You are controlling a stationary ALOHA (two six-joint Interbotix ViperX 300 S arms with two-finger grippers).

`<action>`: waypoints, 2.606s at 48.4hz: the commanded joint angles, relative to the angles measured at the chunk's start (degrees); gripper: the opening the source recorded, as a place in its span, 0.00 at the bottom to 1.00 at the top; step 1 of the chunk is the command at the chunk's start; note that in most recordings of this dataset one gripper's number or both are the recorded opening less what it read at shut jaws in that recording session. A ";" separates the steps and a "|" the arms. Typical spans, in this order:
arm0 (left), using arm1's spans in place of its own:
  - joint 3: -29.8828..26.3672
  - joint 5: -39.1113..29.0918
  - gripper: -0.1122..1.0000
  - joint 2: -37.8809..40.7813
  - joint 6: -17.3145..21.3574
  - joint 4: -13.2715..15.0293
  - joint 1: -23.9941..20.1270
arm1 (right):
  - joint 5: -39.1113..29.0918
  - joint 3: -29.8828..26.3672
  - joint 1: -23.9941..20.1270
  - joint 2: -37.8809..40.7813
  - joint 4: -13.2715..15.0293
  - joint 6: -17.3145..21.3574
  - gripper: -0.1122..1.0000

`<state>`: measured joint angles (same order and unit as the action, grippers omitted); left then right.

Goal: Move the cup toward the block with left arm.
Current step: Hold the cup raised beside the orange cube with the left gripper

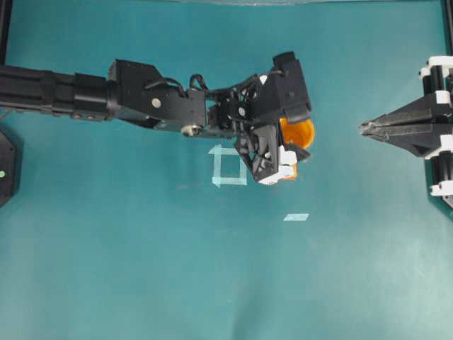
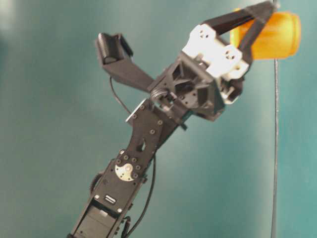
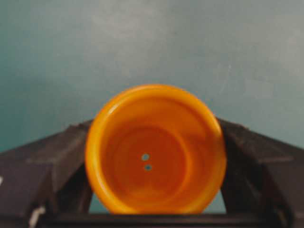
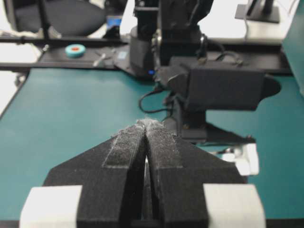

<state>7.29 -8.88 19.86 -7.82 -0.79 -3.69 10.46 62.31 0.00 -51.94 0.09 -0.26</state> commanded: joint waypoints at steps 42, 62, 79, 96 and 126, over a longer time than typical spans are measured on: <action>-1.67 1.41 0.72 -0.97 -0.18 -0.09 1.58 | 0.44 -1.85 0.00 0.09 0.09 -0.09 0.10; -1.76 1.41 0.72 -0.97 -0.18 -0.18 1.58 | 0.44 -1.85 0.00 0.18 0.00 -0.09 0.10; -3.43 1.23 0.72 0.09 -0.18 -0.18 1.58 | 0.44 -1.85 0.00 0.18 0.00 -0.09 0.10; -2.64 -1.05 0.72 -0.26 -0.18 -0.18 1.58 | 0.44 -1.85 -0.09 0.18 0.00 -0.09 0.10; -2.64 -1.05 0.72 -0.26 -0.18 -0.18 1.67 | 0.44 -1.85 0.00 0.18 0.00 -0.09 0.10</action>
<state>5.36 -10.20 21.18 -7.91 -0.79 -2.20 10.46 62.31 0.00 -51.94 0.09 -0.26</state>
